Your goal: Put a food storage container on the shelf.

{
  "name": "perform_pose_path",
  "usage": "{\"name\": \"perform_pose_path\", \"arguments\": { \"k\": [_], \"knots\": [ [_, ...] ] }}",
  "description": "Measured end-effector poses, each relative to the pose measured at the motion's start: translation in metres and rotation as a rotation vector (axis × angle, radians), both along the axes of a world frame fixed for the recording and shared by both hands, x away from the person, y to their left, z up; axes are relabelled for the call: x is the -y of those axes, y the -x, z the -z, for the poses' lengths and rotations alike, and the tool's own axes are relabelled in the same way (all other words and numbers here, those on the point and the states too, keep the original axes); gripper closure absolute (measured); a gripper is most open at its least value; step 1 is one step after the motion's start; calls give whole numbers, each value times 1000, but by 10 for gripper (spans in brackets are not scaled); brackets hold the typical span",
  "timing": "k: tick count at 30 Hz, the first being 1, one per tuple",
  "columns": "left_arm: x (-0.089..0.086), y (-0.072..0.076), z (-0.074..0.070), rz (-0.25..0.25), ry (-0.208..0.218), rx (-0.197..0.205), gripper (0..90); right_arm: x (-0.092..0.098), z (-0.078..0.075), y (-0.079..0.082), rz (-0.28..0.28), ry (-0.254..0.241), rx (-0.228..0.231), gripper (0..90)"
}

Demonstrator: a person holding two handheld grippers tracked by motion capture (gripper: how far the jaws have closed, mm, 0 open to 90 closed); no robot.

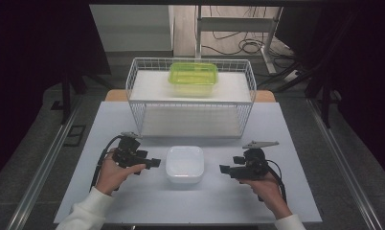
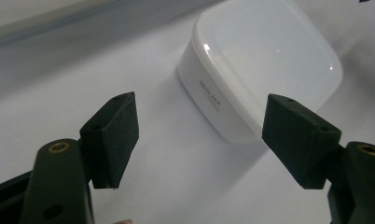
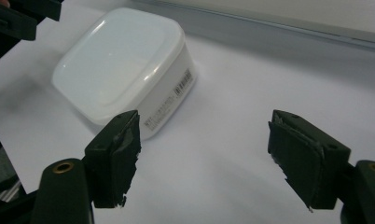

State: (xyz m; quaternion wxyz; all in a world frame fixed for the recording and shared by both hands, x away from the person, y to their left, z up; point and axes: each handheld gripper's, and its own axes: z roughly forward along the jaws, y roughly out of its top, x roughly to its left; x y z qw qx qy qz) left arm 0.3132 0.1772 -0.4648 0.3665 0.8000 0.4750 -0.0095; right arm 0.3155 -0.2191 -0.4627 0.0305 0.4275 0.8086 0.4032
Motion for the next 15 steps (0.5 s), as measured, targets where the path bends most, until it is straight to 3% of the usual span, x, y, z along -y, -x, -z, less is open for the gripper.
{"name": "perform_pose_path", "arguments": {
  "k": [10,15],
  "knots": [
    [7,-7,8,-6,68,-43,291,-20,8,-9,-7,-78,-83,297],
    [10,-11,14,-17,112,-77,319,-30,14,-12,-21,-84,-116,321]
  ]
}}
